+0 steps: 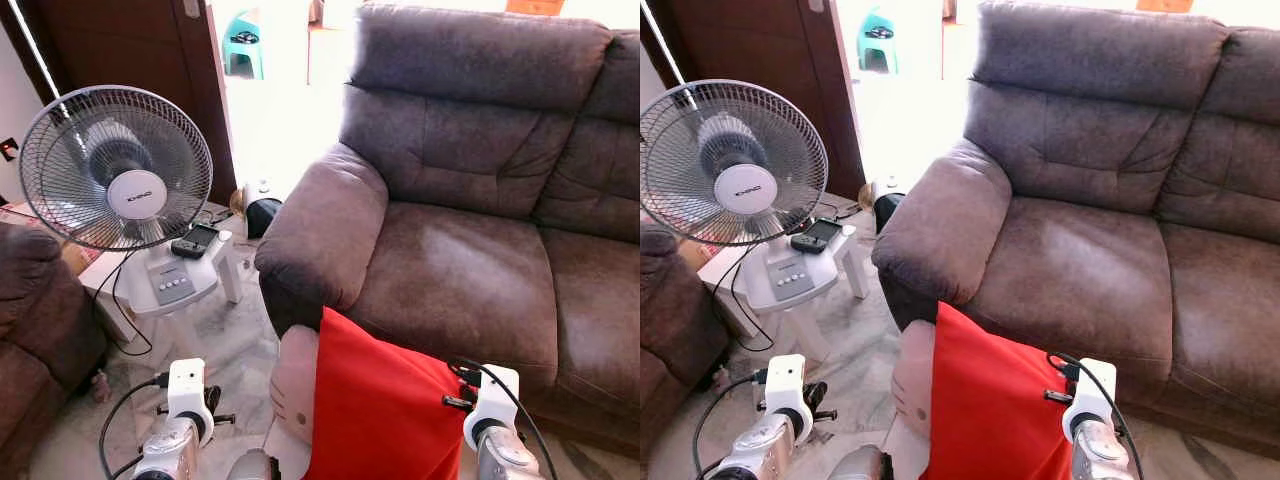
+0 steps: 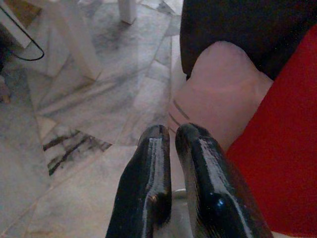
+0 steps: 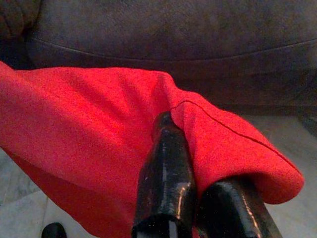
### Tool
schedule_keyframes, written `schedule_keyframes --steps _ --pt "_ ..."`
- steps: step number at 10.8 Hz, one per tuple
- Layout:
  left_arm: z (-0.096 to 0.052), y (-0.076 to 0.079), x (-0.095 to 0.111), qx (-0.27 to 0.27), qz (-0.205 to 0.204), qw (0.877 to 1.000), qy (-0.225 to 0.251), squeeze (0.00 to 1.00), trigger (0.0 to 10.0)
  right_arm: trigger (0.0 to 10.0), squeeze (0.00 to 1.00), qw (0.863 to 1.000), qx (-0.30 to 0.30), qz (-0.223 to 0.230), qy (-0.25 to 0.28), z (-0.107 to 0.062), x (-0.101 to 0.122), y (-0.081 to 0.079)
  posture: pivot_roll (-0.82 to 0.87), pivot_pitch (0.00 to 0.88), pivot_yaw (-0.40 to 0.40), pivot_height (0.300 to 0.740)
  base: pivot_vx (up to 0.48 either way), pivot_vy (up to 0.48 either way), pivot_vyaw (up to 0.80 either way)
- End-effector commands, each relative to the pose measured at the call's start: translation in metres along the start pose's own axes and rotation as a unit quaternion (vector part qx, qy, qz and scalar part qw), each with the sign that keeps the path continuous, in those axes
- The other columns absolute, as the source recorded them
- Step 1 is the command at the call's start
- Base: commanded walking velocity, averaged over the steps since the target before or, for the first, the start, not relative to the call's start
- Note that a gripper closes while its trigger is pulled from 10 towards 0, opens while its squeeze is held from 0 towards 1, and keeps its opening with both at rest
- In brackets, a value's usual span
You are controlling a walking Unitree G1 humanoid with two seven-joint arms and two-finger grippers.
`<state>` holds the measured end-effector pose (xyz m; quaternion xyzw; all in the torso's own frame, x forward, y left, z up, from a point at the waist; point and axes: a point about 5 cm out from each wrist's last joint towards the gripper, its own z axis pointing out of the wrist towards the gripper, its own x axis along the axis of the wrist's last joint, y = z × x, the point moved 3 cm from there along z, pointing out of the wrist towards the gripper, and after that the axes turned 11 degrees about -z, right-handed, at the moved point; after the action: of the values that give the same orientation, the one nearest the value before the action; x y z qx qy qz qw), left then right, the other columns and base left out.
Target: Move the pillow to the sofa from floor
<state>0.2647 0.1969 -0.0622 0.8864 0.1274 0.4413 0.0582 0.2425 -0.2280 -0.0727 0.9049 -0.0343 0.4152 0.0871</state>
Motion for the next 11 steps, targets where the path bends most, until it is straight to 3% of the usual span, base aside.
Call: schedule_keyframes --steps 1,11 --pt "0.002 0.006 -0.002 -0.012 0.020 1.000 -0.015 0.00 10.0 10.0 0.00 1.000 -0.002 0.002 0.000 0.000 -0.001 0.000 0.08 0.005 -0.043 0.693 0.000 0.000 0.00" --pt "0.001 0.010 -0.011 -0.004 0.026 0.999 -0.025 0.00 10.0 10.0 0.00 1.000 0.014 -0.002 -0.022 -0.004 -0.015 -0.014 0.07 0.000 -0.046 0.693 0.000 0.000 0.00"
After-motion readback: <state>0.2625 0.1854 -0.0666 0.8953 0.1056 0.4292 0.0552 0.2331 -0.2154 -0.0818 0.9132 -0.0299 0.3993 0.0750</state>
